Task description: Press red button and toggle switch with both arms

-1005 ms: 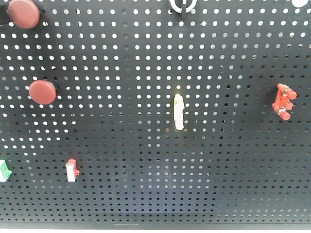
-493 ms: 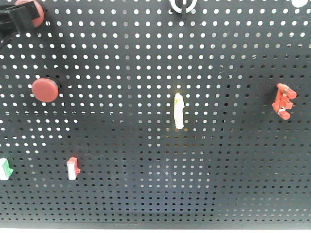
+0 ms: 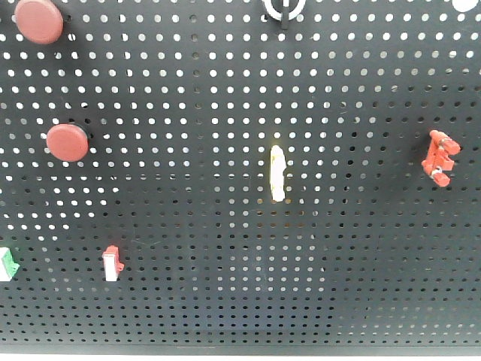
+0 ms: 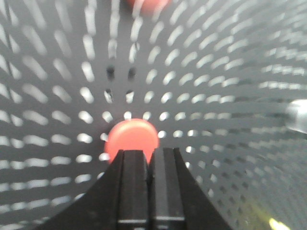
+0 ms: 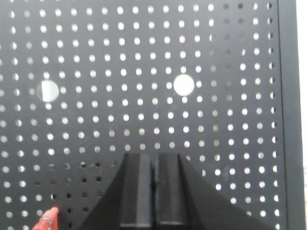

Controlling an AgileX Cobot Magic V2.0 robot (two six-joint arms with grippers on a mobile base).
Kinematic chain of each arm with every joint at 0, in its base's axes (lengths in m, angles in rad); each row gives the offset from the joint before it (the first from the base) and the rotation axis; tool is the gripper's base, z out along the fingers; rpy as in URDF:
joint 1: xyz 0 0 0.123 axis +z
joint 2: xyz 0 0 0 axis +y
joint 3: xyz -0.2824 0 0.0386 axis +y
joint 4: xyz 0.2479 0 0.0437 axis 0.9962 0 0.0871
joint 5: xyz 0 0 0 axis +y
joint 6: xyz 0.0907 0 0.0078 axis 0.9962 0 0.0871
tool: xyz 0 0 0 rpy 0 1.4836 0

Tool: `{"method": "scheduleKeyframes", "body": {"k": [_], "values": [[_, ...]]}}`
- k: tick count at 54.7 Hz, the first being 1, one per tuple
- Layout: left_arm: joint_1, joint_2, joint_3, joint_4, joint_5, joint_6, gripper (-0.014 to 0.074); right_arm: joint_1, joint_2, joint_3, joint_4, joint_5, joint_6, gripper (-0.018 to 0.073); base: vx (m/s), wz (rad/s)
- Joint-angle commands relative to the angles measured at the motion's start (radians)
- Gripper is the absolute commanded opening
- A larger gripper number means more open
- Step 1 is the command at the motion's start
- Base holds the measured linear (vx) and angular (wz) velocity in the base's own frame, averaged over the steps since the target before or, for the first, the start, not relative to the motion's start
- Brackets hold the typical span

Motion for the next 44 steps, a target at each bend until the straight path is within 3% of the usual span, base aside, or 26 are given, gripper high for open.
{"method": "scheduleKeyframes", "body": {"k": [1, 9, 23, 29, 44], "values": [[-0.001, -0.061, 0.037, 0.047, -0.087, -0.012, 0.0001, 0.000, 0.013, -0.034, -0.007, -0.085, 0.025, 0.0000, 0.00, 0.00], [-0.001, -0.106, 0.093, 0.050, -0.087, -0.012, 0.0001, 0.092, 0.063, -0.064, -0.069, -0.102, 0.030, 0.0000, 0.00, 0.00], [-0.001, -0.113, 0.096, 0.050, -0.089, -0.012, 0.0001, 0.441, 0.274, -0.261, -0.230, -0.169, 0.028, 0.0000, 0.00, 0.00], [-0.001, -0.113, 0.096, 0.050, -0.088, -0.012, 0.0001, 0.556, 0.380, -0.376, -0.273, -0.161, 0.028, 0.0000, 0.00, 0.00], [-0.001, -0.113, 0.096, 0.050, -0.087, -0.012, 0.0001, 0.730, 0.589, -0.616, -0.274, -0.016, 0.025, 0.0000, 0.00, 0.00]]}}
